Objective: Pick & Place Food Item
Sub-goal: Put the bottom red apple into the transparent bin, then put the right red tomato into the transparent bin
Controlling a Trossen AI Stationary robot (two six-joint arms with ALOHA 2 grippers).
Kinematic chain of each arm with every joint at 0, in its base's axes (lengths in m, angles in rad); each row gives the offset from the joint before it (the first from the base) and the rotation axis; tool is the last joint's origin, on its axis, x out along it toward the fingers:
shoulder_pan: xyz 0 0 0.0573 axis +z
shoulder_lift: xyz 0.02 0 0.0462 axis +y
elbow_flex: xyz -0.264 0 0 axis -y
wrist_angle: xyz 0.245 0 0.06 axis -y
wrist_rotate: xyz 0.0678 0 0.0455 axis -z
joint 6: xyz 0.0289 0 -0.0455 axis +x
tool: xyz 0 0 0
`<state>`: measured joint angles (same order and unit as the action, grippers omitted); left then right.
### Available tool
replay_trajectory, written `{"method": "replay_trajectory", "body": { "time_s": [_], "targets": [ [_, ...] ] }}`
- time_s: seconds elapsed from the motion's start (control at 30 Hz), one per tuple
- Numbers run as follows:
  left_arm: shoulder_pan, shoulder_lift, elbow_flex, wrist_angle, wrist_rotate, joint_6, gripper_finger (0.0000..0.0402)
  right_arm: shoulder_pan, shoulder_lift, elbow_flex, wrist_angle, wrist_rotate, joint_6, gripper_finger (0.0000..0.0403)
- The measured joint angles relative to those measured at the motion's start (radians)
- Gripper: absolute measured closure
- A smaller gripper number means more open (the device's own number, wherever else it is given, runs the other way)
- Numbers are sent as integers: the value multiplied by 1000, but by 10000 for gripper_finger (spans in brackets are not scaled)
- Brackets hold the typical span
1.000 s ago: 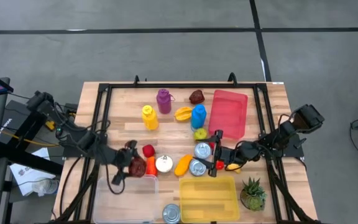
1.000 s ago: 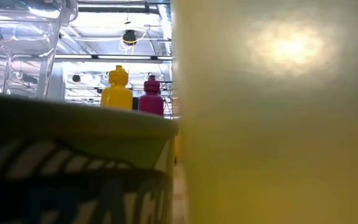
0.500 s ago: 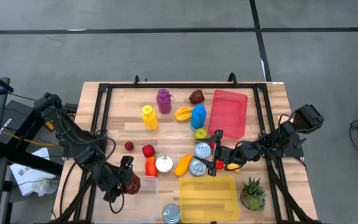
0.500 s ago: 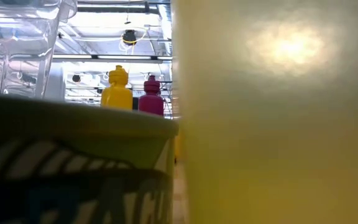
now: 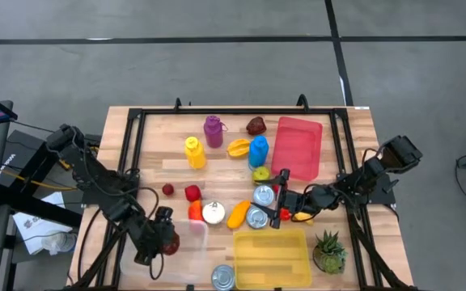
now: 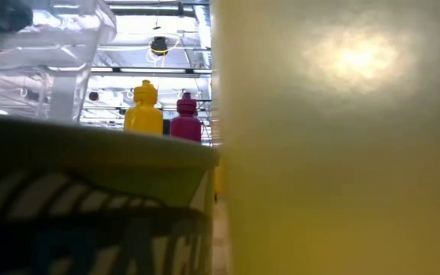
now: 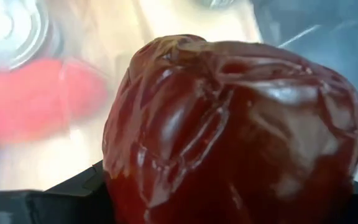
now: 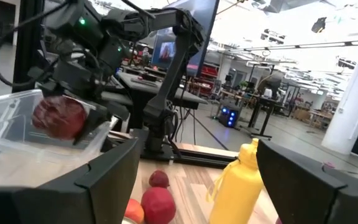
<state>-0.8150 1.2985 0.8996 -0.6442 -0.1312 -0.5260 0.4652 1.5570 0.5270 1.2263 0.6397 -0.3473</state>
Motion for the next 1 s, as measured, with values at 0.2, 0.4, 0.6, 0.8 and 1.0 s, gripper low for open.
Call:
{"method": "replay_trajectory", "body": {
  "time_s": [0.2,0.4,0.6,0.8,1.0],
  "targets": [
    [0,3,3,3,25,-6,116,0,0,1,0,16,0,92],
    [0,0,3,20,23,-33,87,0,0,1,-5,16,0,92],
    [0,-2,4,22,38,-72,61,0,0,1,-18,16,8,92],
    [0,-39,3,95,78,-68,43,0,0,1,-18,16,8,92],
    [0,-147,3,140,-3,-27,51,0,0,1,-26,17,8,92]
  ]
}}
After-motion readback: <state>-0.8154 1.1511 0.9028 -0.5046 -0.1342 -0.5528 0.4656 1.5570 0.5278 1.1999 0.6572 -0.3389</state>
